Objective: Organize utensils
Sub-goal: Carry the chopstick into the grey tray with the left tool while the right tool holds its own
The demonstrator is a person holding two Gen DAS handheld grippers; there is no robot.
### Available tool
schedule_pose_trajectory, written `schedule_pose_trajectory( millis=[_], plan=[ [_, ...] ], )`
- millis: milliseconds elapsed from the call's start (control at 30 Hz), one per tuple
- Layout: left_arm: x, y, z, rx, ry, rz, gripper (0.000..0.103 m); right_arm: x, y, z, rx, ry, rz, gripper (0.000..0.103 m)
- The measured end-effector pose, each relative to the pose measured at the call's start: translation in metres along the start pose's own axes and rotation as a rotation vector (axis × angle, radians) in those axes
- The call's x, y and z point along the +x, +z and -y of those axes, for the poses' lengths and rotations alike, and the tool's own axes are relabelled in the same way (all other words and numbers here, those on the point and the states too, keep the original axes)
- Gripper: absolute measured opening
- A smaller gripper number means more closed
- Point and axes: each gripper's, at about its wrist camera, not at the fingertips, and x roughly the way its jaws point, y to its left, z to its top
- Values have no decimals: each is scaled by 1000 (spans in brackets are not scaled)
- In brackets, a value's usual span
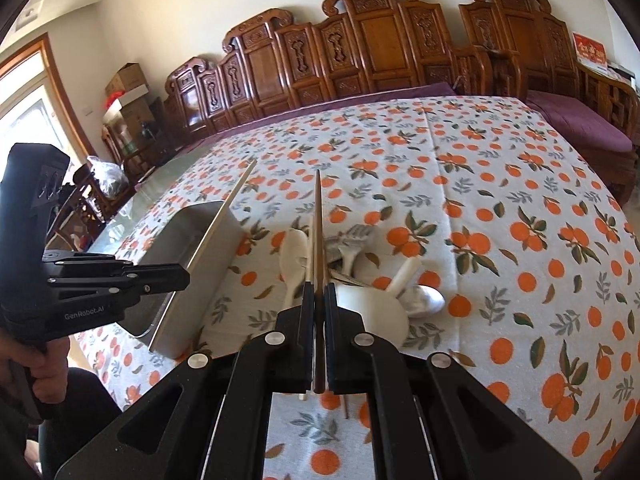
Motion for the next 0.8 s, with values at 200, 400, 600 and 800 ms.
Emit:
schedule_pose_trajectory(
  millis=[200,400,600,800],
  plan=[
    [-16,-5,-32,-39,20,43,4,3,0,-18,-33,30,-9,6],
    [-16,-12,-65,-94,36,61,4,7,0,-35,-65,43,-13,6],
    [-9,-25,-88,-145,56,66,4,18,-4,-45,-88,29,-34,6],
    [1,-39,-103,-170,67,32,4,25,-8,-50,-104,2,-51,6]
  ],
)
